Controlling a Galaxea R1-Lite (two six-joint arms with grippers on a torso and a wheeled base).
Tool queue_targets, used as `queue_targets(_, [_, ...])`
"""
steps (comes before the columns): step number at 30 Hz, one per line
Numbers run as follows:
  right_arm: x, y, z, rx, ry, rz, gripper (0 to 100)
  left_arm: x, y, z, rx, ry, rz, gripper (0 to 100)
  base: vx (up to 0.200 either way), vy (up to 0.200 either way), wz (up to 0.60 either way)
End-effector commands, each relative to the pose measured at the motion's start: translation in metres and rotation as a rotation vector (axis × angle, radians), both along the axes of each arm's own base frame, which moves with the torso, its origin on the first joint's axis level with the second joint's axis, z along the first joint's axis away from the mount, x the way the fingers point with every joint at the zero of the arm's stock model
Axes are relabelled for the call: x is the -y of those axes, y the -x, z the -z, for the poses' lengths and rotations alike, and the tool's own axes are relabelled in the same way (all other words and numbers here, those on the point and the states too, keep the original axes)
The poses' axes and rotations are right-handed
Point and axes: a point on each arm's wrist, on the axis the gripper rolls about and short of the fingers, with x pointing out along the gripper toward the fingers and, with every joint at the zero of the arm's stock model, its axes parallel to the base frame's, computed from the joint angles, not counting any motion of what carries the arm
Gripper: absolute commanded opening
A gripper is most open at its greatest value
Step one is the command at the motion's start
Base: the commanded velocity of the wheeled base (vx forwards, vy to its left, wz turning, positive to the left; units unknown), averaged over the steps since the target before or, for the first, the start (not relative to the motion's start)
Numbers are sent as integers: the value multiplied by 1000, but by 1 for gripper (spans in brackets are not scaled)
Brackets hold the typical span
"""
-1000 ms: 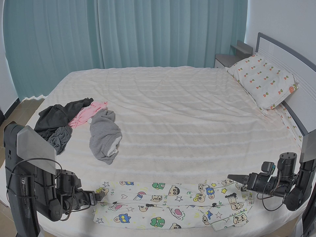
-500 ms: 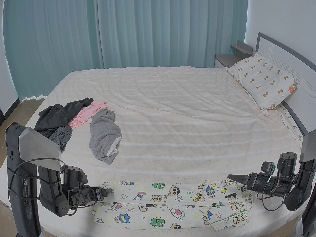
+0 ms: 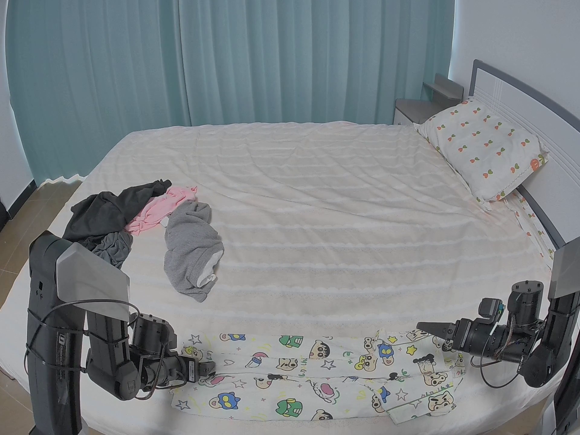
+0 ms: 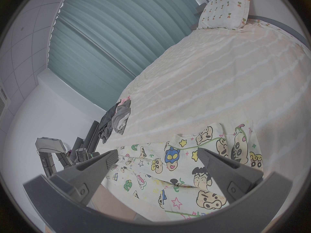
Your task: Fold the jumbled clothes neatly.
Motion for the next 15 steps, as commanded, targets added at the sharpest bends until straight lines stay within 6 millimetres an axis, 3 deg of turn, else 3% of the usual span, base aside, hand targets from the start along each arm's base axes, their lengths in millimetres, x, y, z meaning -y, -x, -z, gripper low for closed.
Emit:
queue_targets(1, [0,3,0,-7,1,0,100,10,-5,2,-6,-7,24,100,0,0,0])
queue_targets(12, [1,3,0,-7,1,3,100,17,-1,2,-12,-30,39,100,0,0,0])
queue_targets(13, [1,3,0,-7,1,3,100,17,-1,2,-12,-32,39,0,0,0,0])
queue_targets(15, [1,3,0,-7,1,3,100,17,-1,2,-12,-32,39,0,0,0,0])
